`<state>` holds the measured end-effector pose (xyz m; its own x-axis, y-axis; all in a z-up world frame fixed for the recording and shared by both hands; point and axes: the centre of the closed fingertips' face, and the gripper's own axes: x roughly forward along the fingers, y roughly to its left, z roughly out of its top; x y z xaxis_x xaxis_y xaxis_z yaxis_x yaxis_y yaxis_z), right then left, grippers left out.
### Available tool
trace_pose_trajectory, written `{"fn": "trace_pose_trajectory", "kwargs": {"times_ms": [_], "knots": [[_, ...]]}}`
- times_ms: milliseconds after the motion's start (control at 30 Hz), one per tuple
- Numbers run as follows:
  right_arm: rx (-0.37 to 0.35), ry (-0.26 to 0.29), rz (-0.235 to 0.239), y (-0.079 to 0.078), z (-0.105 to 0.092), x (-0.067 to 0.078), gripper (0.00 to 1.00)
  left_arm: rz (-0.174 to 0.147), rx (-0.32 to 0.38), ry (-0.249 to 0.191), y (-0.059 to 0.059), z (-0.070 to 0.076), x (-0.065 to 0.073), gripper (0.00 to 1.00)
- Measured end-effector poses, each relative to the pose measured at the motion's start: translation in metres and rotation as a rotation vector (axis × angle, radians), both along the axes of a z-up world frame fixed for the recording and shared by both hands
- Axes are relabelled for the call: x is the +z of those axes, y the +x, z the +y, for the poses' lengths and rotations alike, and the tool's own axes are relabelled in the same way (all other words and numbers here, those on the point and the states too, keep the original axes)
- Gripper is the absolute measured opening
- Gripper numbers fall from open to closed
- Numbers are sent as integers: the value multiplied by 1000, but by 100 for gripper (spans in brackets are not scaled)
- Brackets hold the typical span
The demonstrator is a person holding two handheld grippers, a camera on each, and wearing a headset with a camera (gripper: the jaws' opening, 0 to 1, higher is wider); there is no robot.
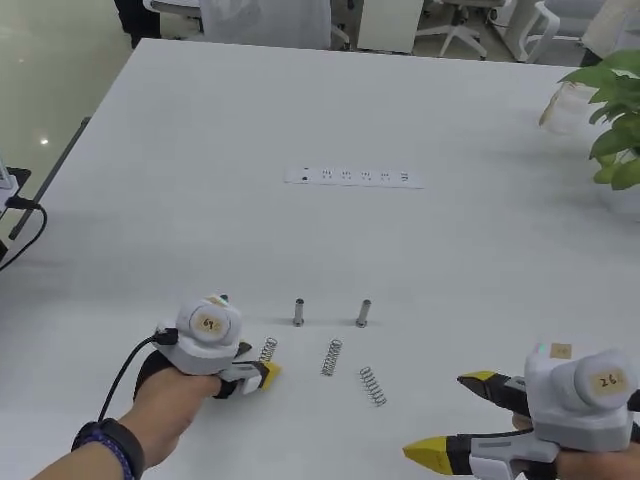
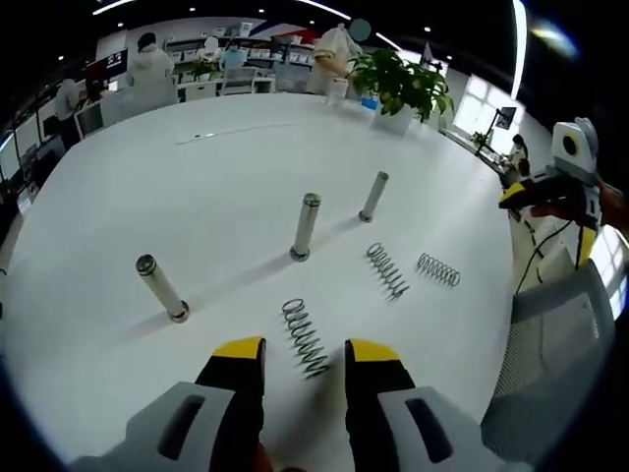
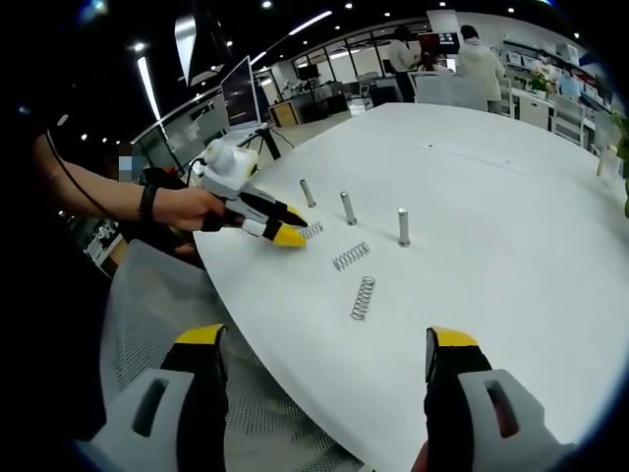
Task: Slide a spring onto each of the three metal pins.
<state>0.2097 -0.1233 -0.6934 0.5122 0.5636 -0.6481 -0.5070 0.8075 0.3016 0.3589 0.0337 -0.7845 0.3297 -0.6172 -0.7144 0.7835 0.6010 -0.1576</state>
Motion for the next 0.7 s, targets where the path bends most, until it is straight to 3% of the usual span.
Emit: {"fn": "trace_pose_trajectory", "kwargs": {"times_ms": [367,700], "knots": [[7,3,2,-2,2,0,81,-27,19,34,8,5,-4,5],[16,8,-6,1,5,3,81,4,43,34,5,9,-5,2]]}}
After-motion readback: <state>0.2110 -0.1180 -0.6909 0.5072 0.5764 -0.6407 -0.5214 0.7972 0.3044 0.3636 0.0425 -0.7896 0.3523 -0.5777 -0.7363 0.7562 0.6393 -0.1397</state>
